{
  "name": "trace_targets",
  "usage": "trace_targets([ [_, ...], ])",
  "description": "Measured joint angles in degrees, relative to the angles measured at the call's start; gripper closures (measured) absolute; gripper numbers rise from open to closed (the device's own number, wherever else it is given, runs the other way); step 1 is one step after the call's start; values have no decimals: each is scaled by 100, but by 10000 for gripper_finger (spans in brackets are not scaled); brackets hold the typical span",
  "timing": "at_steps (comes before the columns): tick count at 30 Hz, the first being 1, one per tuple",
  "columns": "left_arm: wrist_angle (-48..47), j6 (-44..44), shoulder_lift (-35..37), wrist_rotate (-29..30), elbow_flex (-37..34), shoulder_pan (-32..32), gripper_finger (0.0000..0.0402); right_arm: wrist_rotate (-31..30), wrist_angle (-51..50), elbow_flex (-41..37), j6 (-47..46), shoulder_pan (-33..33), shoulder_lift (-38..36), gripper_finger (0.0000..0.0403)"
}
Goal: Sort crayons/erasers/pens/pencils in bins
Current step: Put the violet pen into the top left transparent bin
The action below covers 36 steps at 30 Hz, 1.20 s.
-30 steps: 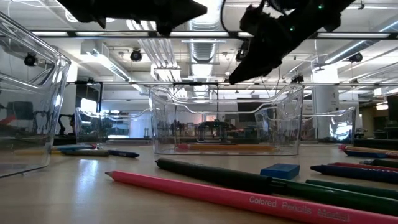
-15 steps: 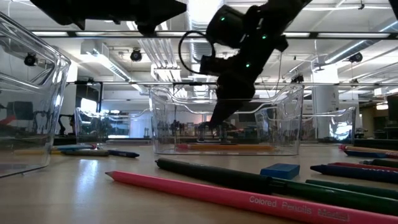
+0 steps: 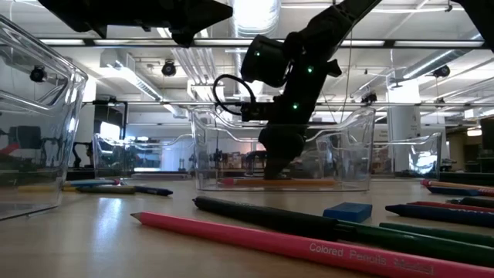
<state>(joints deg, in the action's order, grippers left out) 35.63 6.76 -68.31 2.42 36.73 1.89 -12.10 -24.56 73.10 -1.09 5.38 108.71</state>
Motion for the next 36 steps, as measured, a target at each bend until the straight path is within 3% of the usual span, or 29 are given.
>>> trace_targets([
  [3, -14, -2, 0, 0, -2, 0, 401, 98, -47, -8, -36, 28, -18, 278],
  [13, -15, -9, 0, -2, -2, 0, 402, 1535, -249, -24, -291, 27, -274, 279],
  [18, -15, -9, 0, -2, -4, 0, 402, 1532, -238, -26, -297, 27, -361, 281],
  [23, -15, -9, 0, -2, -4, 0, 402, 1061, -227, -26, -237, 27, -384, 287],
  [36, -13, -9, 0, -2, -7, 0, 402, 921, -231, -35, -318, 80, -27, 293],
])
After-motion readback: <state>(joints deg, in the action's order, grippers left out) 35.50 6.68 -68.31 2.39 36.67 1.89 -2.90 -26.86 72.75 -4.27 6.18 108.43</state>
